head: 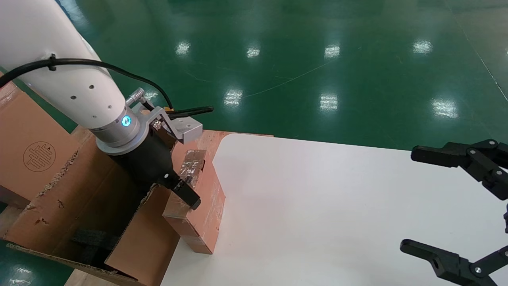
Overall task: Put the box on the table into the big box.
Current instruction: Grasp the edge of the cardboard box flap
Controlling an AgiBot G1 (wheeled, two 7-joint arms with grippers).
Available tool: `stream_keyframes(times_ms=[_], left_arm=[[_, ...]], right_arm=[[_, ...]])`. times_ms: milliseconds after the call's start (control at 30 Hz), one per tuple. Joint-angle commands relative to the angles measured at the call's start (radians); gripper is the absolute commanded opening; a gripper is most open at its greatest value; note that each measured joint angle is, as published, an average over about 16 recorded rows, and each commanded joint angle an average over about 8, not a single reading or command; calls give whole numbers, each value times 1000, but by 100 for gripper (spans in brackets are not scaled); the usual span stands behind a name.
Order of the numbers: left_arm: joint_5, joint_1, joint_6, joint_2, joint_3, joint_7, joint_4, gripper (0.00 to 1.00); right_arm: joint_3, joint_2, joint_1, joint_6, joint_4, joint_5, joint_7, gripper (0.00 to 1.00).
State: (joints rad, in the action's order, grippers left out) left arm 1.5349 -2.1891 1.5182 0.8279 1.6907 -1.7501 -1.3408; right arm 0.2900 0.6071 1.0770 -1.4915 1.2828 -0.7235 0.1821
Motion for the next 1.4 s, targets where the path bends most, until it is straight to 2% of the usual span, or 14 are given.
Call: stream_keyframes(times_ms=[33,367,1400], left_arm=[[-4,0,-4,-2,5,-1,0,100],[-18,21,-56,-14,2,2,4,100],[-7,18,-52,-8,4,16,23,100]], right_arm=[[0,0,0,0,0,0,0,100],[0,0,0,0,0,1,0,100],[2,0,1,0,-1,1,-1,100]])
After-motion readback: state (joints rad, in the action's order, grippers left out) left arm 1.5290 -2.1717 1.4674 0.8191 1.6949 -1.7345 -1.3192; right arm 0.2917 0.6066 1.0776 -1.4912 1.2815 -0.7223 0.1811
